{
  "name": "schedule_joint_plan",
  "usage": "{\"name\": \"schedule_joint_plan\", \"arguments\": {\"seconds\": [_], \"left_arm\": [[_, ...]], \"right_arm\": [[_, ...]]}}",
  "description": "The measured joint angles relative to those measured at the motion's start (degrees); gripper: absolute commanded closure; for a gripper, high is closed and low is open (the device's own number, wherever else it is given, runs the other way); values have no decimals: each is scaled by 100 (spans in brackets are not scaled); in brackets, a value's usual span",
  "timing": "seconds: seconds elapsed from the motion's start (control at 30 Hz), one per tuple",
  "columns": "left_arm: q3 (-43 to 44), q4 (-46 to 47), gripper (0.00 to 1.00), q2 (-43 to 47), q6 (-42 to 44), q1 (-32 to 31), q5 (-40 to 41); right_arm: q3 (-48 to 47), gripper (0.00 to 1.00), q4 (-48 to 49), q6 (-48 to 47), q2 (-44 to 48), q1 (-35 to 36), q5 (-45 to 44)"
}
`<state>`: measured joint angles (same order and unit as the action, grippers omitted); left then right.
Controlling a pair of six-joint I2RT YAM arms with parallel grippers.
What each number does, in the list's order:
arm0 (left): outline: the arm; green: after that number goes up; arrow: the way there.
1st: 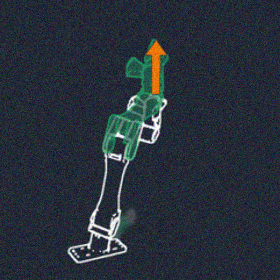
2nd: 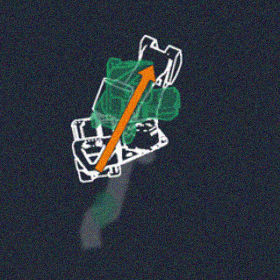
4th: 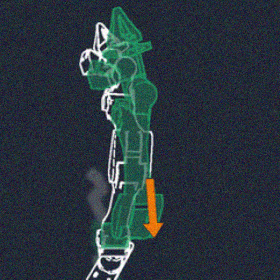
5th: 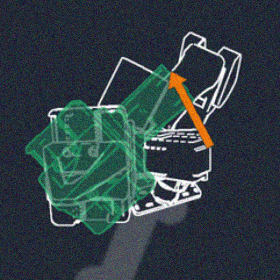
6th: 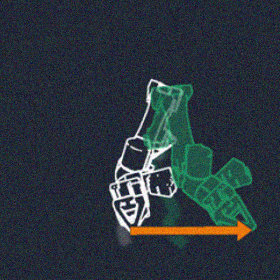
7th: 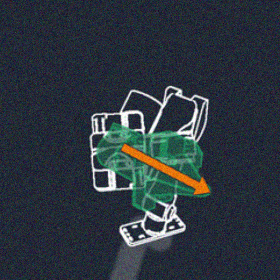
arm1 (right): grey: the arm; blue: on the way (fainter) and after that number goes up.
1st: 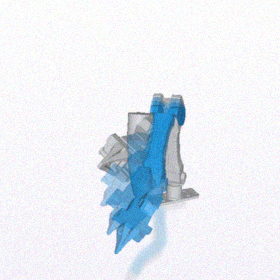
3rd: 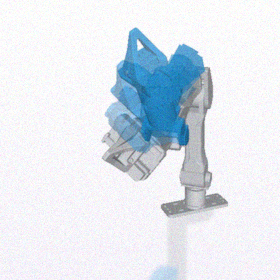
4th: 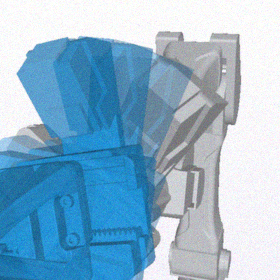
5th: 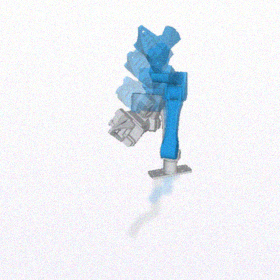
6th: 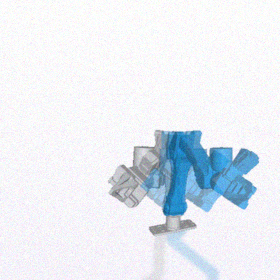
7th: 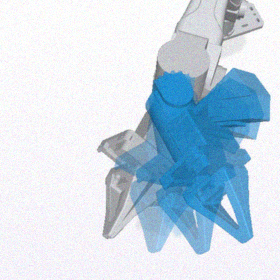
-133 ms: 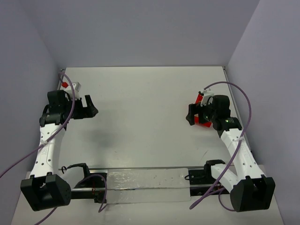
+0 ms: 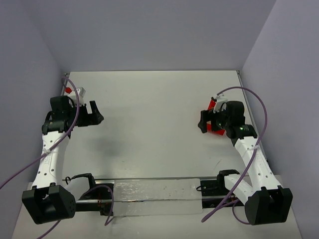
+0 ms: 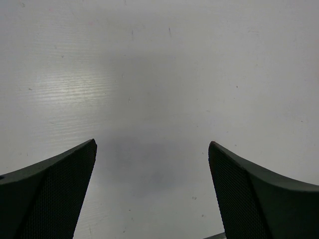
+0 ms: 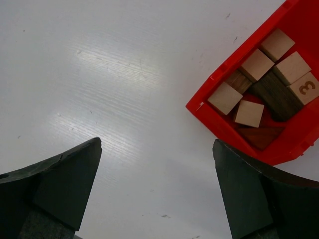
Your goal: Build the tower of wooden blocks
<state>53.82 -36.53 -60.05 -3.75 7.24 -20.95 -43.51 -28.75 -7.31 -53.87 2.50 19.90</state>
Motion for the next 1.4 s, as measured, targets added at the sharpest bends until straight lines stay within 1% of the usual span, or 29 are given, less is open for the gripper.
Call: {"name": "schedule_joint_plan", "arguments": {"seconds": [0.27,0.37,0.47,0.6,0.67,0.7,0.77,0.83,0.93,1.2,1.4], "left_arm": [[2,30,1,-165,-55,0,90],[9,33,1,-253,-55,0,112],[79,31,1,-334,-52,0,130],[265,28,1,-442,-48,0,188],[389,26,1,-539,-48,0,233],[445,24,1,-608,-50,0,261],[530,24,1,-743,-53,0,298],[546,24,1,-835,-59,0,321],[546,21,1,-888,-77,0,338],[571,22,1,-916,-118,0,412],[621,27,1,-918,-116,0,510]], "right_arm": [[0,0,0,48,4,-2,-191],[-15,0,-9,195,-15,-103,-329],[-290,0,-110,404,-307,-665,-412],[-818,1,-204,752,-942,-1538,-561],[-1021,4,-258,924,-1201,-1752,-706],[-1095,9,-287,1001,-1313,-1786,-807],[-1249,15,-372,1167,-1539,-1792,-1028],[-1385,23,-425,1288,-1813,-1792,-1251],[-1520,33,-529,1467,-2203,-1825,-1507],[-2031,35,-645,1697,-3201,-1917,-1824],[-2295,40,-643,1760,-3653,-1917,-1924]]}}
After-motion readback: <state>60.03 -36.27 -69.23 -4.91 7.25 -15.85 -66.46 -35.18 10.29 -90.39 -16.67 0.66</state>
